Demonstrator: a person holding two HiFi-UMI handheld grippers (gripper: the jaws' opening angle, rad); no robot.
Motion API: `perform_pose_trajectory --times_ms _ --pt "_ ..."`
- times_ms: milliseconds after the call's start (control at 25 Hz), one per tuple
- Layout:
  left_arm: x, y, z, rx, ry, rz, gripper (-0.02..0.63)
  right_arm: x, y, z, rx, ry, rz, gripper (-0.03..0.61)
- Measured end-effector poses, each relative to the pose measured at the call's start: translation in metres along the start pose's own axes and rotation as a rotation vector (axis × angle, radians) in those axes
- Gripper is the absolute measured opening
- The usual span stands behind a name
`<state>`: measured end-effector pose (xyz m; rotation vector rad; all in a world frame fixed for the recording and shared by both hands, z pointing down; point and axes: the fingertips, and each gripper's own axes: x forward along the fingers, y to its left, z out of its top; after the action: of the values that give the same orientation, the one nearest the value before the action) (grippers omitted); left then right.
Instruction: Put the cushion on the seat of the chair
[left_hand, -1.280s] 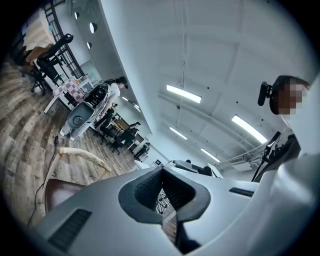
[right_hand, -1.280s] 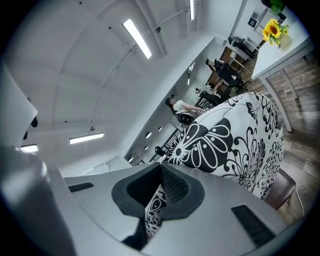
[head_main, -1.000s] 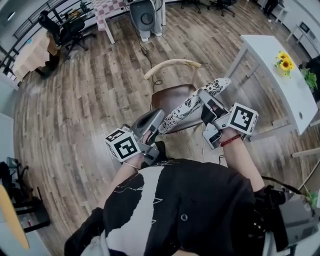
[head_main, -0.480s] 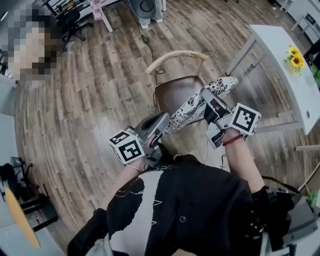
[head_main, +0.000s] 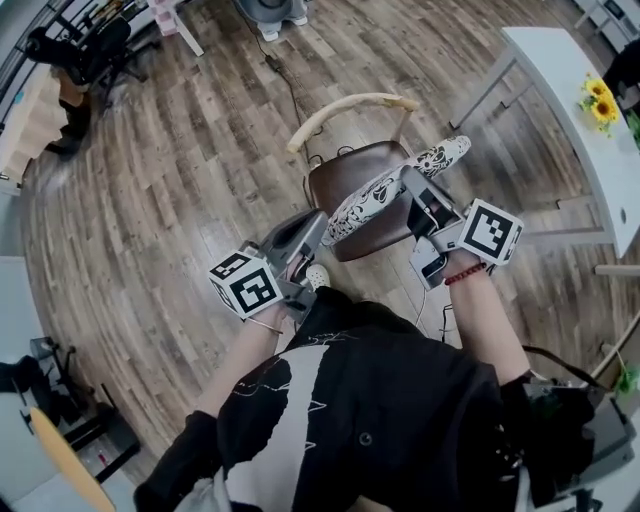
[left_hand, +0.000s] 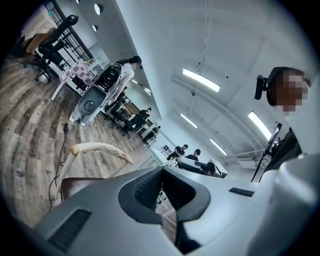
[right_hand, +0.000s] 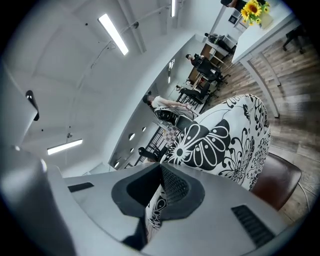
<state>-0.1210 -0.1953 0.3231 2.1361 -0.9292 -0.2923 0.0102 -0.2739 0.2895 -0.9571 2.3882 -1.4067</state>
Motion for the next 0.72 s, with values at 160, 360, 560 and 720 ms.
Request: perform_pose_trajectory --times_ms 160,360,560,720 --pt "0.010 0.022 -0.001 -0.021 0.019 -0.004 0.011 0.010 -0.018 -0.002 -0.007 -0.003 -0.030 0.015" --pt "0.024 0.052 0.004 -0.040 0.062 -0.013 0.011 0.039 -0.038 0.007 -0.005 -0.025 -0.061 0.015" --pt "0.044 0.083 0.015 -0.053 0.111 -0.029 0.011 0.078 -0.055 0.026 -0.002 -0.048 -0.093 0.015" --pt "0.052 0.102 0.020 -0.075 0.131 -0.043 0.011 0.100 -0.061 0.036 0.002 -0.075 -0.102 0.015"
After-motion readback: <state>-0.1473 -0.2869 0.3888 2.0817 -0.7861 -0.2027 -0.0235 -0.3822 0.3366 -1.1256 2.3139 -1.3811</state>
